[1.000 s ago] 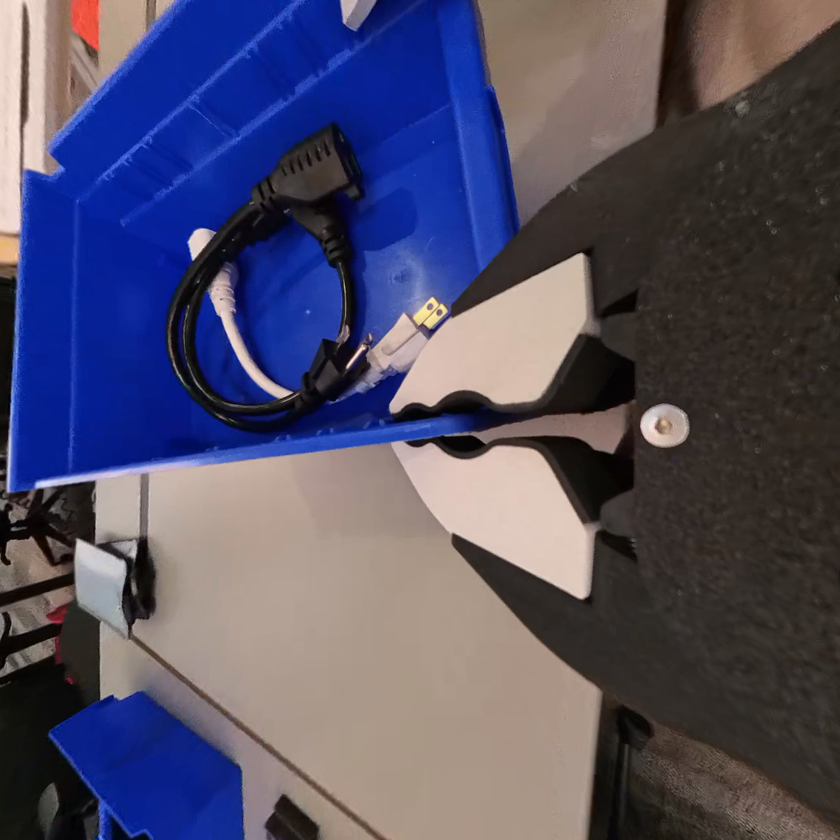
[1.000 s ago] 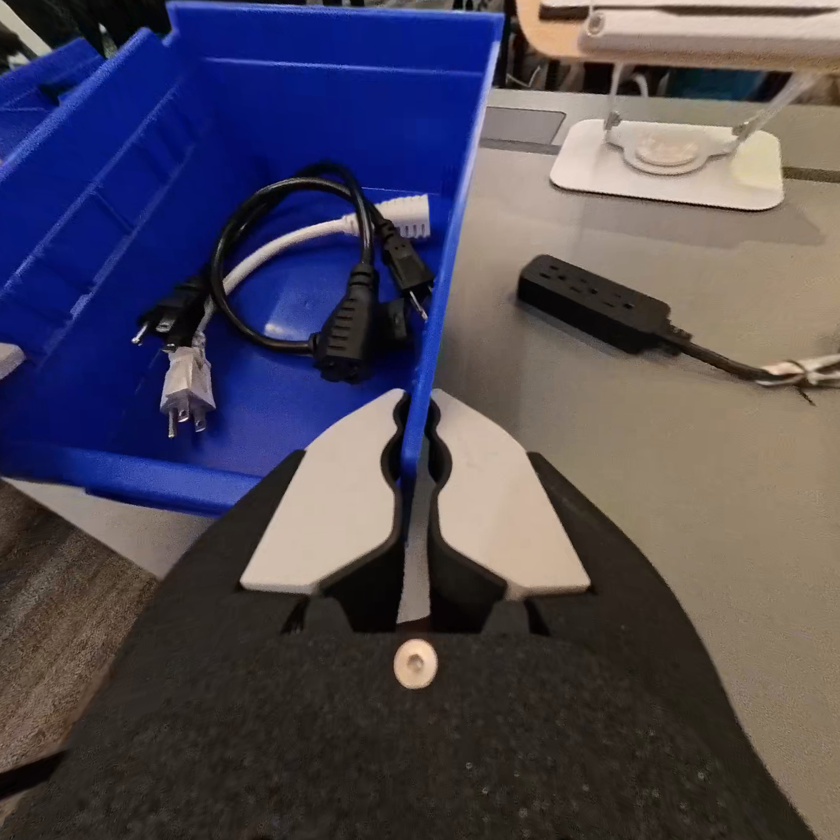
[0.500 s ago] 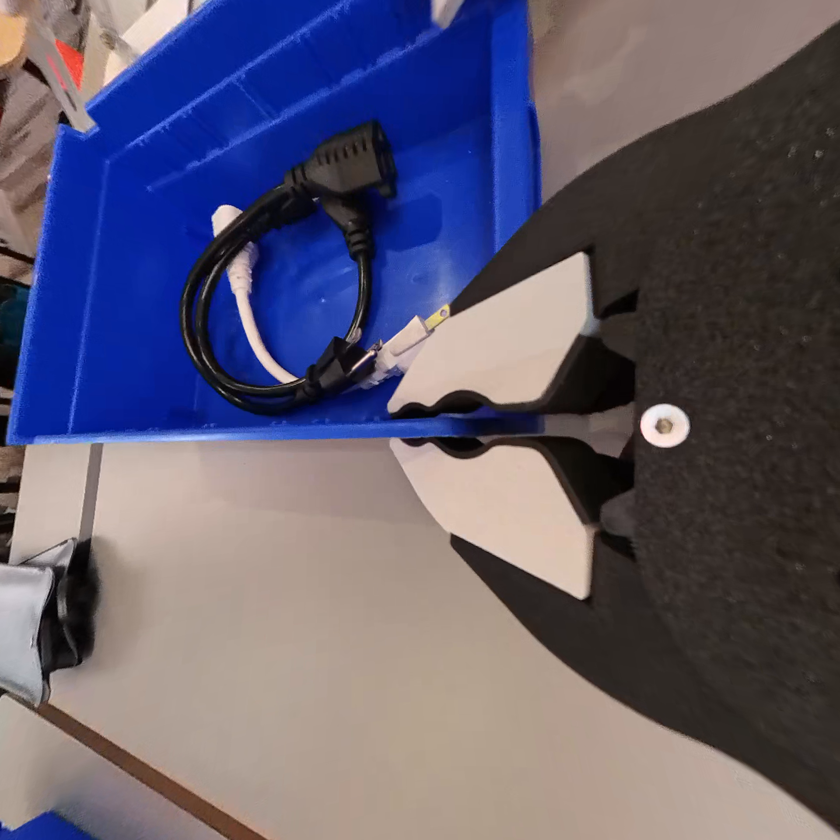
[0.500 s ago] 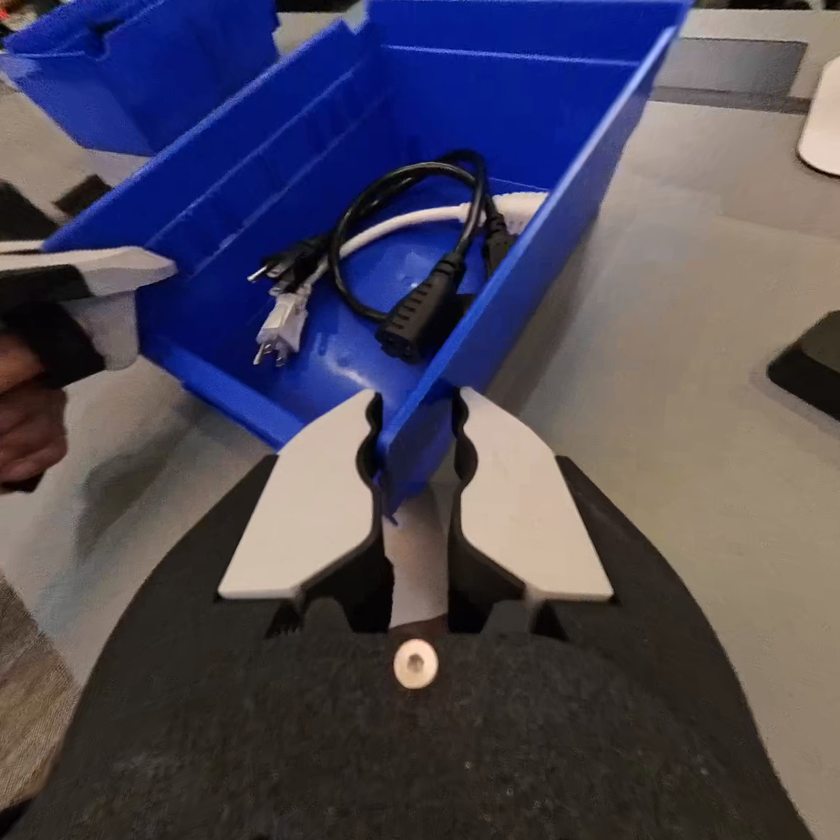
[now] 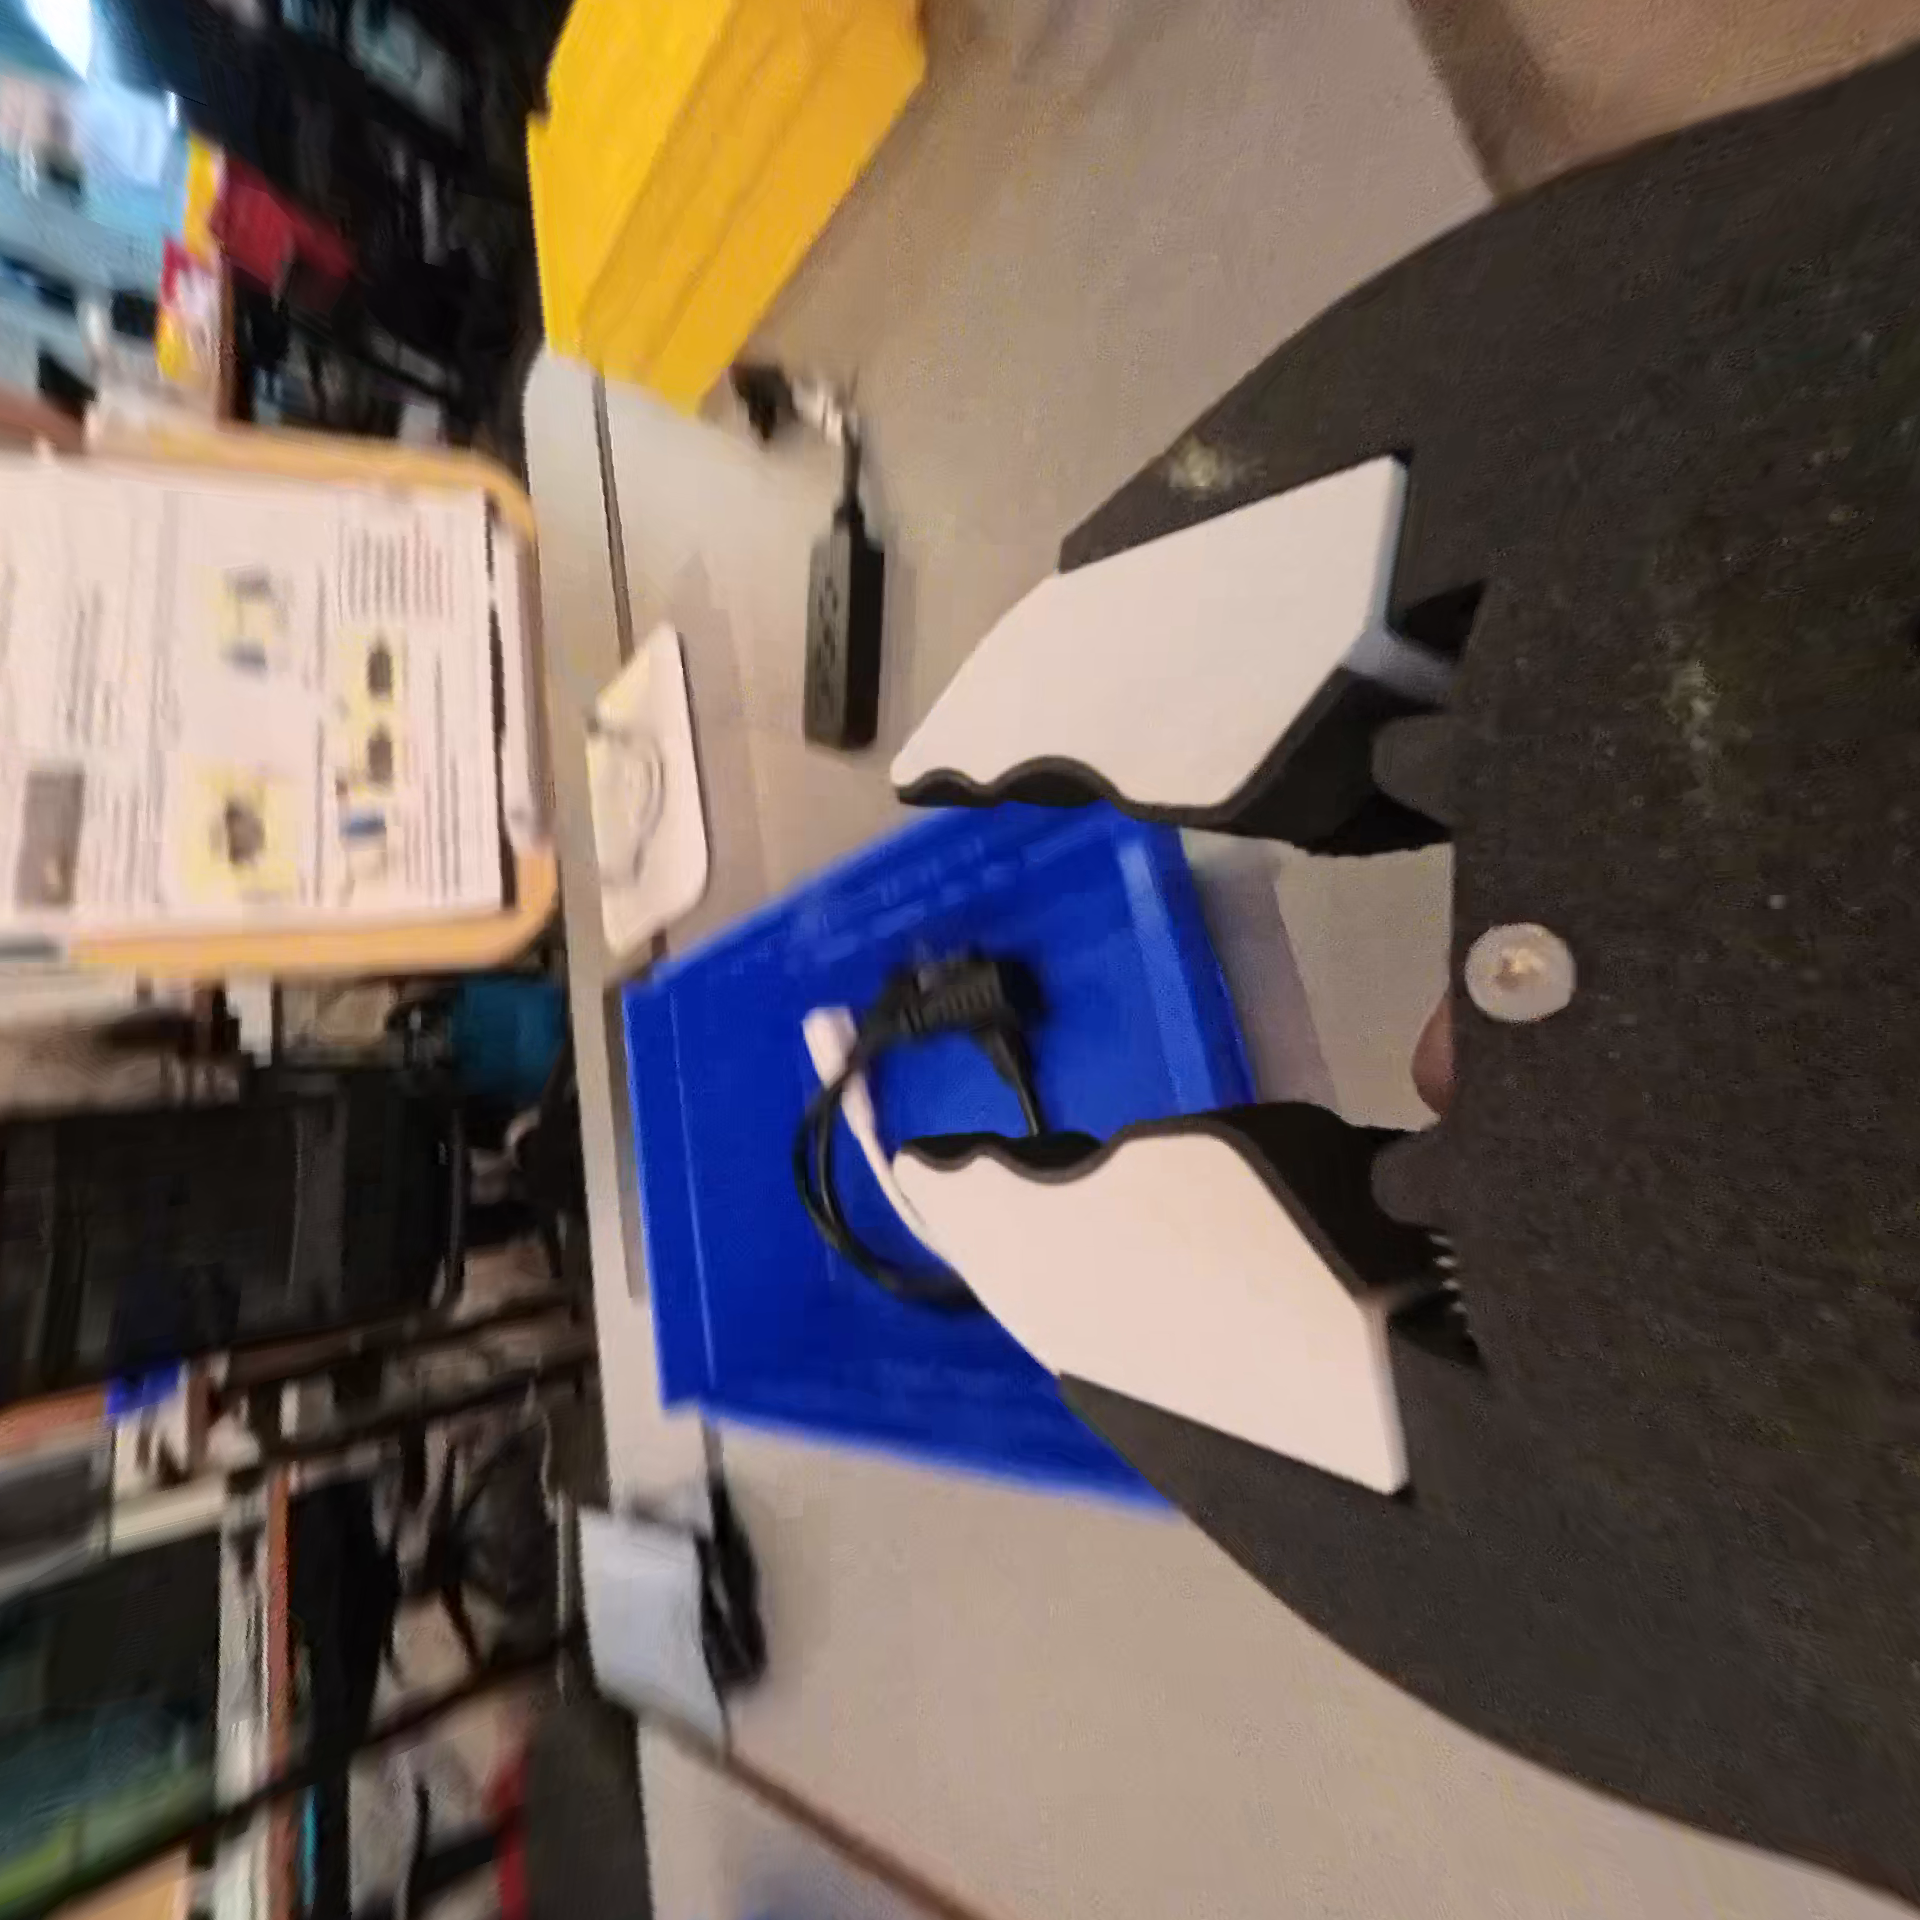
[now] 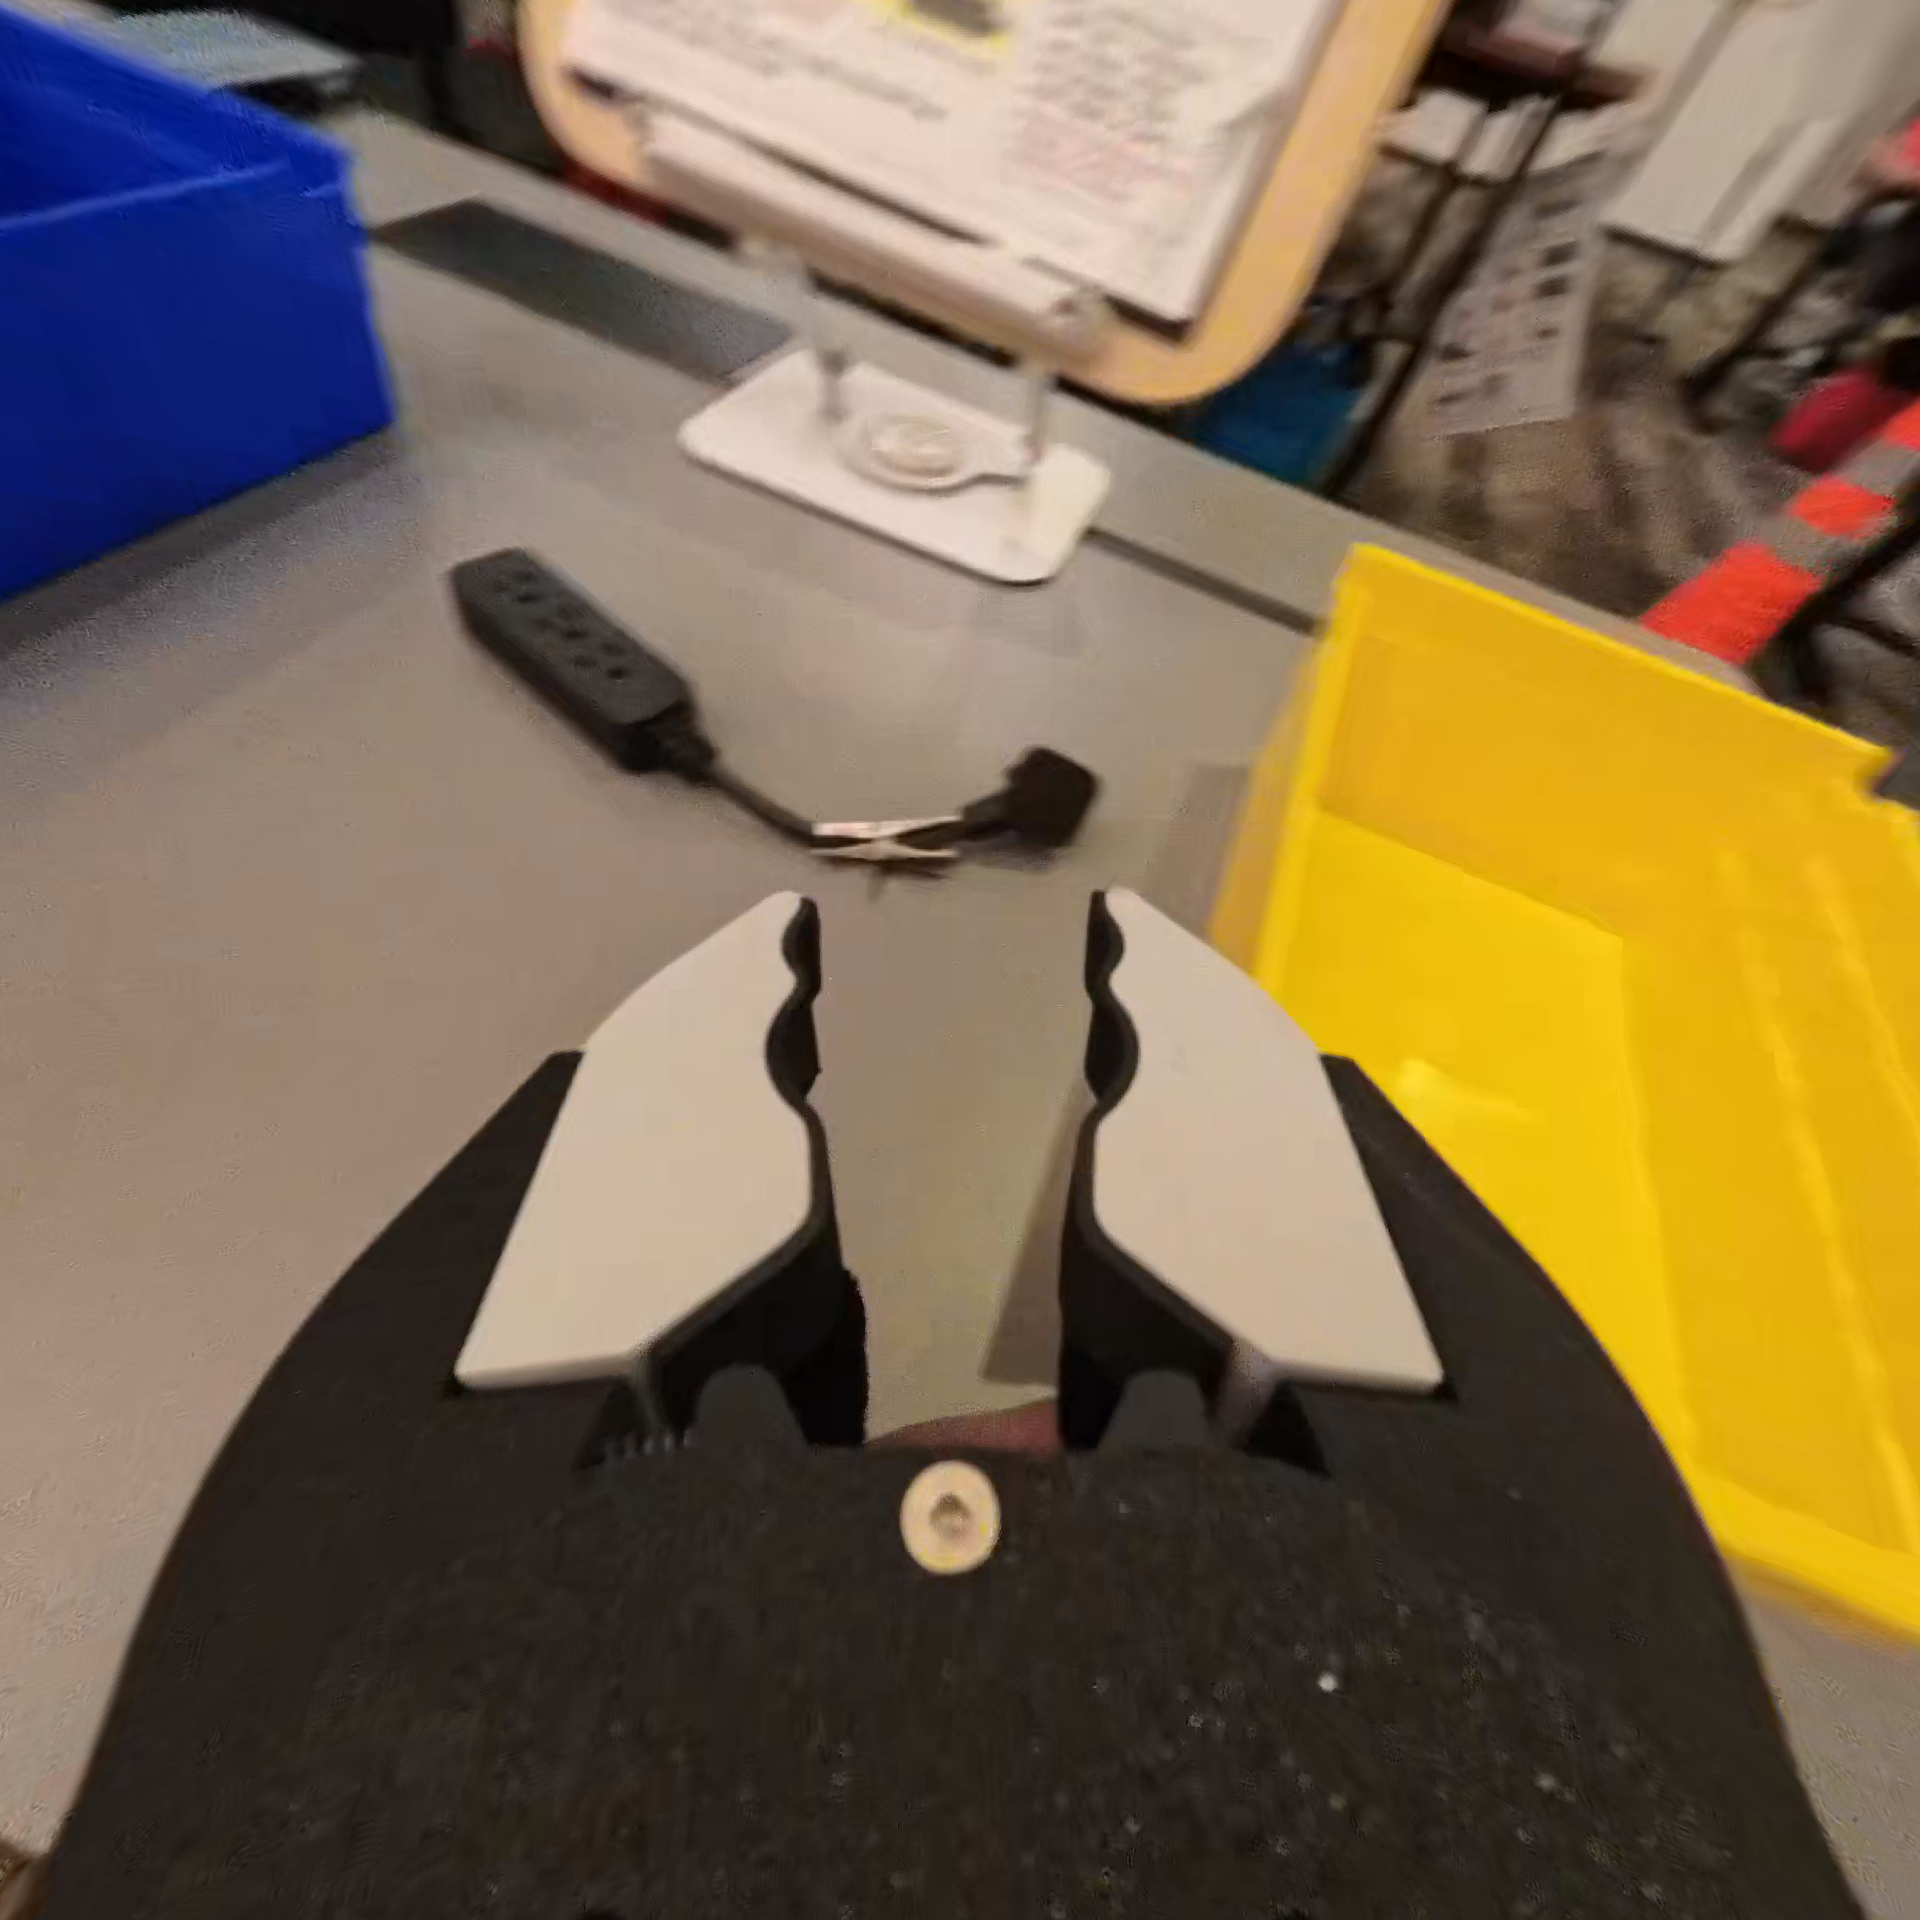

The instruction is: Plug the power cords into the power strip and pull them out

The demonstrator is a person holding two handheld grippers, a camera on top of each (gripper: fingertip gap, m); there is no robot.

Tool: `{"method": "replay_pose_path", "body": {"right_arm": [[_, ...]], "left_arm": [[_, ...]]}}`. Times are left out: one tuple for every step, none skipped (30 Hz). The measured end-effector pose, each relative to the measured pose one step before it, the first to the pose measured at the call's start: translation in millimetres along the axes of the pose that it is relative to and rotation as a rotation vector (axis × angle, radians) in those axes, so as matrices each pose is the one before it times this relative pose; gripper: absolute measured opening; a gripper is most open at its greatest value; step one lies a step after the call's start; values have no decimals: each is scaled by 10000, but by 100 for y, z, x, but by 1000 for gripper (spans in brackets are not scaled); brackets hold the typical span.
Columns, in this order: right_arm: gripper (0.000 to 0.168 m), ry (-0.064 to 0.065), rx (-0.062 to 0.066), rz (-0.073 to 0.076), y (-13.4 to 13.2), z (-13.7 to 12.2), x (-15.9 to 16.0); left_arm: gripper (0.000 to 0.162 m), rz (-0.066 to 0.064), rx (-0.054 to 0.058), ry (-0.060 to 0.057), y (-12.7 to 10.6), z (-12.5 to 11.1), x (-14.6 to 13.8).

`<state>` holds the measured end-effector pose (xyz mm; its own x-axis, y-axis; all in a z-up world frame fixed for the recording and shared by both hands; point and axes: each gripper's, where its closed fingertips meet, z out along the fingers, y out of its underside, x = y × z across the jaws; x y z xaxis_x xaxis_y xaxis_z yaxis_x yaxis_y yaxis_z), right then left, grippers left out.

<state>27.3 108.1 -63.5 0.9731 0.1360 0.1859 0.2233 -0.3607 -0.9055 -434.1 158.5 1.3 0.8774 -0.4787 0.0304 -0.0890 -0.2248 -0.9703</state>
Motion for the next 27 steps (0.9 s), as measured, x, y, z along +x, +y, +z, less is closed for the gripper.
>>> {"method": "replay_pose_path", "body": {"right_arm": [[48,1030,292,608,420,-1379,2949],[48,899,90,786,717,-764,2601],[45,382,-161,848,1101,-267,1643],[45,-384,-272,531,1252,133,326],[45,-647,-408,210,1506,251,-368],[44,-510,-397,46,1265,393,-499],[43,-92,-177,-38,636,437,-50],[39,117,119,-142,80,340,184],[34,126,140,-287,-216,373,142],[34,229,29,-364,-179,394,254],[34,263,-124,-423,74,413,282],[34,135,-301,-389,376,464,109],[34,21,-287,-187,510,315,-13],[31,-85,-152,90,425,236,-66],[25,-217,-127,255,401,155,-173],[11,-295,-144,291,400,63,-214],[8,-316,-35,300,203,-8,-189],[9,-185,33,260,44,-98,5],[9,-126,-33,92,68,-126,40],[9,-18,-27,-54,79,-156,82],[8,68,6,-58,109,-147,99],[8,85,39,-45,96,-152,62],[8,62,40,35,85,-158,16],[8,-4,11,112,85,-141,-63],[8,-59,13,122,56,-98,-132],[8,-51,20,52,46,-48,-110],[8,34,26,62,-4,-11,1]], "left_arm": [[64,249,-65,1244,-1072,985,4072],[71,486,-183,1470,-821,1658,4282],[76,661,-246,1648,-660,2231,4112],[72,694,-383,1430,-437,2754,3056],[68,666,-552,936,-217,3099,1497],[67,648,-667,472,-20,3183,108],[64,616,-847,212,296,3125,-789],[65,591,-977,48,522,2991,-1340],[66,559,-976,40,599,2759,-1473],[66,472,-955,127,670,2502,-1321],[66,423,-960,160,760,2230,-1160],[66,420,-934,183,824,1979,-937],[66,346,-785,249,736,1697,-640],[66,240,-593,381,574,1396,-257],[65,140,-340,340,298,1097,-159],[62,122,-178,298,170,847,-40],[59,135,-169,247,207,689,78],[55,118,-190,71,253,557,-23],[52,111,-156,-43,191,463,-72],[47,83,-24,-36,13,393,13],[48,23,57,-22,-102,346,29],[49,-60,61,-28,-109,323,-6],[50,-104,88,-20,-154,236,0],[50,-136,147,-45,-278,136,-26],[50,-175,169,-44,-345,92,-10],[50,-99,172,0,-384,72,130],[49,-35,151,-10,-377,75,205]]}}
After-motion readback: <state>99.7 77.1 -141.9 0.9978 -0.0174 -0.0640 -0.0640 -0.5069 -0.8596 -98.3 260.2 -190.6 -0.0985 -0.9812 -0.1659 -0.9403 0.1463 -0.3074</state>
